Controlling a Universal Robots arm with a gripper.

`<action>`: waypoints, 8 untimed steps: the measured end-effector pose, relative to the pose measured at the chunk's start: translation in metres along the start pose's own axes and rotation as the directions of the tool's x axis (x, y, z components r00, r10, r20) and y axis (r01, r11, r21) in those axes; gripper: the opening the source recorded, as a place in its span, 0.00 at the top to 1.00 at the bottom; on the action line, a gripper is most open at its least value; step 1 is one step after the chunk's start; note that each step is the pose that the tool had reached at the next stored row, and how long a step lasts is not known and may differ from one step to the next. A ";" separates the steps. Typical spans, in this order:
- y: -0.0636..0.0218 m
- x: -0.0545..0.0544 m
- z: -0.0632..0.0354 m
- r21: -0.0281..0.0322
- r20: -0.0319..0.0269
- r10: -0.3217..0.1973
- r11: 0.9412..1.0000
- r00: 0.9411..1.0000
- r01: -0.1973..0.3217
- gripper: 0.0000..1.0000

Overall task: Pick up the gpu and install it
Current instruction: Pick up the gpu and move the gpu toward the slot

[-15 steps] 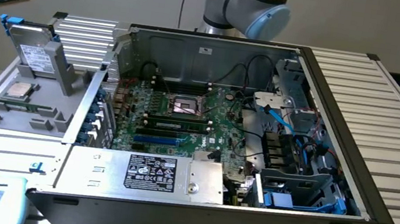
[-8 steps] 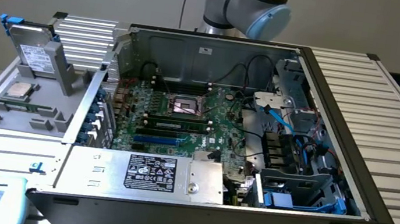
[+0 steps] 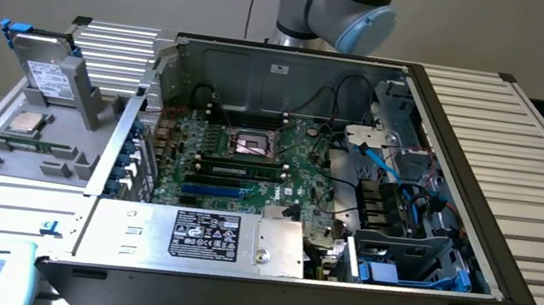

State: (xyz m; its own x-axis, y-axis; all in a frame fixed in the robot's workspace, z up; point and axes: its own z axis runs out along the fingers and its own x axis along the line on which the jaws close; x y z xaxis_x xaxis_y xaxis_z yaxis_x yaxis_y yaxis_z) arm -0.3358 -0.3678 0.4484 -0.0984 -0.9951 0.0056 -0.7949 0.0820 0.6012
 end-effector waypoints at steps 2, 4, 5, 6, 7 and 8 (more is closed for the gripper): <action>-0.0003 0.000 0.0000 -0.006 -0.001 0.000 1.000 1.000 0.000 0.73; -0.0016 0.000 -0.0011 -0.028 -0.002 0.001 1.000 1.000 -0.001 0.73; -0.0028 0.000 -0.0019 -0.039 -0.003 0.002 0.999 1.000 -0.002 0.73; -0.0041 0.000 -0.0029 -0.048 -0.003 0.002 0.999 1.000 -0.002 0.73; -0.0056 0.000 -0.0041 -0.057 -0.004 0.002 0.998 1.000 -0.002 0.73; -0.0073 0.000 -0.0054 -0.065 -0.004 0.002 0.998 1.000 -0.002 0.73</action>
State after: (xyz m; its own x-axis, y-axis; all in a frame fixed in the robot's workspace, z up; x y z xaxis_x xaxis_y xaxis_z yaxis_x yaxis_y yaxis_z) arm -0.3268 -0.3682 0.4484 -0.0976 -0.9952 0.0101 -0.7544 0.0806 0.6515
